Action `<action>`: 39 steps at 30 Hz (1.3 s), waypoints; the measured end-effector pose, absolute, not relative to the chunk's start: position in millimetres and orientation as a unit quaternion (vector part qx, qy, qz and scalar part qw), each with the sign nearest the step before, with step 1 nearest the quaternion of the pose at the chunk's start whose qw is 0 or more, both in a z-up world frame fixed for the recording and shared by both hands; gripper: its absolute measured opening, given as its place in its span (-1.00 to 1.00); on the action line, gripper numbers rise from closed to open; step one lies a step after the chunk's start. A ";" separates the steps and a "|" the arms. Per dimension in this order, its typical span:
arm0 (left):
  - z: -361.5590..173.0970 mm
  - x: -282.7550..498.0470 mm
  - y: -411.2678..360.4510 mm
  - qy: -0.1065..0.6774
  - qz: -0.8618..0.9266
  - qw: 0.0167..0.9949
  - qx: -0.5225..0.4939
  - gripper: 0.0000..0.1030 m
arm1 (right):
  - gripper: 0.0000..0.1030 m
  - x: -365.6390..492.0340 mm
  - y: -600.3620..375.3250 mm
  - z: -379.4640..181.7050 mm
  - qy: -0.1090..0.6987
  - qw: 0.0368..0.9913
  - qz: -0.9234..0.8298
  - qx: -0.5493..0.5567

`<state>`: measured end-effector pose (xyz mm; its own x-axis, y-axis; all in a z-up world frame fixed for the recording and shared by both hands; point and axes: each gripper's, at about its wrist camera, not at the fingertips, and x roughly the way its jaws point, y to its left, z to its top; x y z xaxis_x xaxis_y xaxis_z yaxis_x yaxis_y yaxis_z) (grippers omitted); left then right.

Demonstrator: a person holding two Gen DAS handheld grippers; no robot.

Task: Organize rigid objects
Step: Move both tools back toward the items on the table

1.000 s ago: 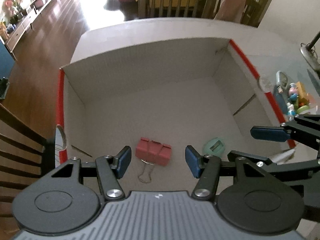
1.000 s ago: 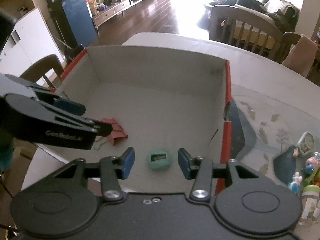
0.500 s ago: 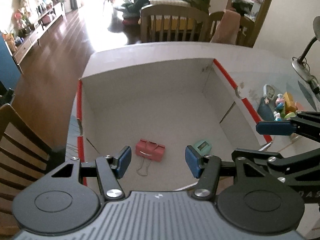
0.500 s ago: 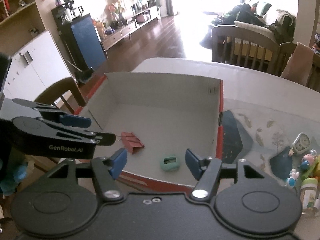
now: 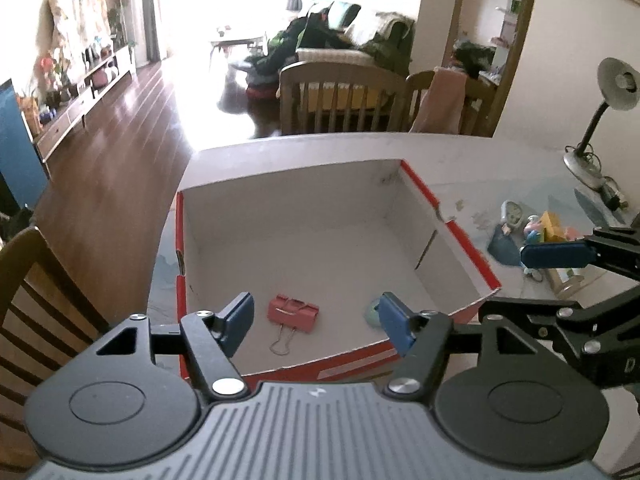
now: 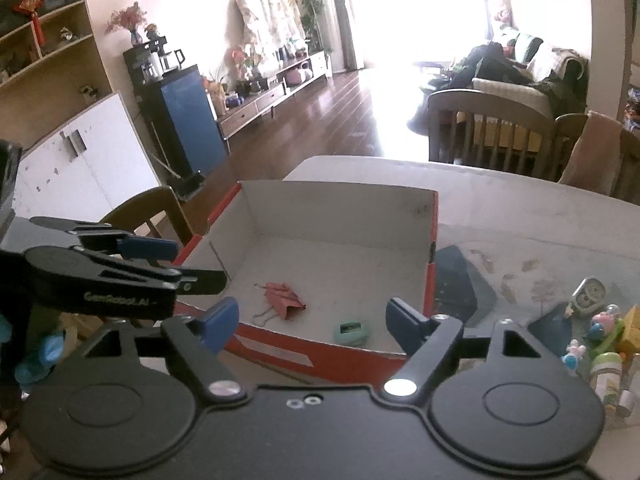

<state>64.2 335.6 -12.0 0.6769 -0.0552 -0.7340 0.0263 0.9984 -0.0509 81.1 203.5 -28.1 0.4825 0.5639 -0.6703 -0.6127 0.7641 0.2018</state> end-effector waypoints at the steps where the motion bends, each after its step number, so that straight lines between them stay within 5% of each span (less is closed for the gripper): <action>1: -11.0 61.9 332.9 0.398 -0.023 0.917 -0.015 0.33 | 0.59 79.9 201.0 -27.2 0.375 0.862 0.341 -0.030; 18: 3.7 45.3 285.3 0.349 -0.048 0.935 -0.030 0.67 | 0.84 61.7 158.4 -7.5 0.343 0.887 0.306 -0.036; 21: 2.9 48.2 271.6 0.342 -0.058 0.937 -0.036 0.86 | 0.88 64.0 143.7 -7.0 0.340 0.890 0.304 -0.031; 39: -16.5 86.0 155.3 0.324 -0.096 0.939 -0.057 0.99 | 0.91 89.9 14.2 -29.3 0.347 0.899 0.266 0.001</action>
